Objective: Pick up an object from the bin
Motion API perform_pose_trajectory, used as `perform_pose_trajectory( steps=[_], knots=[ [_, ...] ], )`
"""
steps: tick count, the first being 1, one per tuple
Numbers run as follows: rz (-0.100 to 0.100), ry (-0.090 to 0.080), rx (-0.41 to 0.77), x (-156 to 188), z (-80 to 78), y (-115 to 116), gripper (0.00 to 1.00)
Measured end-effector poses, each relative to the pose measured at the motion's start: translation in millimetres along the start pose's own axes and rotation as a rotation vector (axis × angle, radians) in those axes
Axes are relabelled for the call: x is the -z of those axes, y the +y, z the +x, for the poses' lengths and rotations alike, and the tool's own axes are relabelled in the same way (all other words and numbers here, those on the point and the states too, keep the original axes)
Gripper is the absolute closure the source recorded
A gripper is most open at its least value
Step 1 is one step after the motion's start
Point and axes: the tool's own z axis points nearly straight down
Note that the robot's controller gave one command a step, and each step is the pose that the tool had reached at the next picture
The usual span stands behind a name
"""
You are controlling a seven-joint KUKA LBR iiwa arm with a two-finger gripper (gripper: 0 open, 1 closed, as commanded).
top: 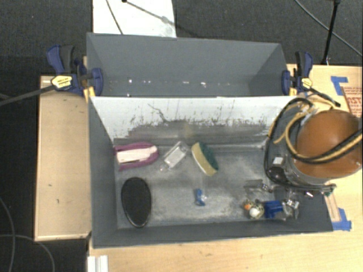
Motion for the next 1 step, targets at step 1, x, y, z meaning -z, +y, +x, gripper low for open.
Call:
perform_pose_trajectory(
  steps=[1],
  knots=[
    [-0.013, -0.018, 0.144, -34.2, 16.8, -19.9, 0.00]
  ],
)
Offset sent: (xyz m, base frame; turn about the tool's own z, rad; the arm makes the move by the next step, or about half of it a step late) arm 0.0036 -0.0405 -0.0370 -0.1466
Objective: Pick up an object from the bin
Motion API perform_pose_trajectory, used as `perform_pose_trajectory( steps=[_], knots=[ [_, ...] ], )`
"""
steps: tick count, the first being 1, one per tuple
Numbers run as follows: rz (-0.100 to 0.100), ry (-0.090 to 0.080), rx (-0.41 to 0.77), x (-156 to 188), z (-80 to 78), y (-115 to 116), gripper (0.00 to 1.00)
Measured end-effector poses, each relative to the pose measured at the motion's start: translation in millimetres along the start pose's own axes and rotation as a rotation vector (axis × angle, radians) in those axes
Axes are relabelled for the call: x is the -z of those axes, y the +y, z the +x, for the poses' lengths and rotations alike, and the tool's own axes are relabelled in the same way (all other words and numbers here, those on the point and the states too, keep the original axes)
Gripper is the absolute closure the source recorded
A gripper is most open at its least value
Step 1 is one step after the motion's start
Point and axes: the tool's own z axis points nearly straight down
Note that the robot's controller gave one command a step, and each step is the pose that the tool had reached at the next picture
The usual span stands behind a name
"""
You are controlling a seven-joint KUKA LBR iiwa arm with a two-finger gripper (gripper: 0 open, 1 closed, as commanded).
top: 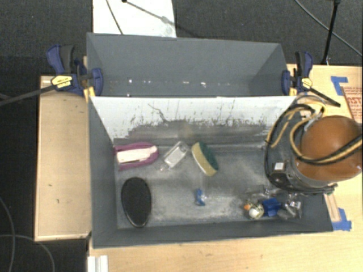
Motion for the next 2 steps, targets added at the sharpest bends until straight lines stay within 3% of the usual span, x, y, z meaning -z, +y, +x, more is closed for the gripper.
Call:
perform_pose_trajectory(
  steps=[1, 2],
  knots=[
    [0.008, 0.010, 0.001, 0, 6.5, -3, 1.00],
    [0.024, 0.015, 0.019, 175, -24.9, -10, 1.00]
  ],
)
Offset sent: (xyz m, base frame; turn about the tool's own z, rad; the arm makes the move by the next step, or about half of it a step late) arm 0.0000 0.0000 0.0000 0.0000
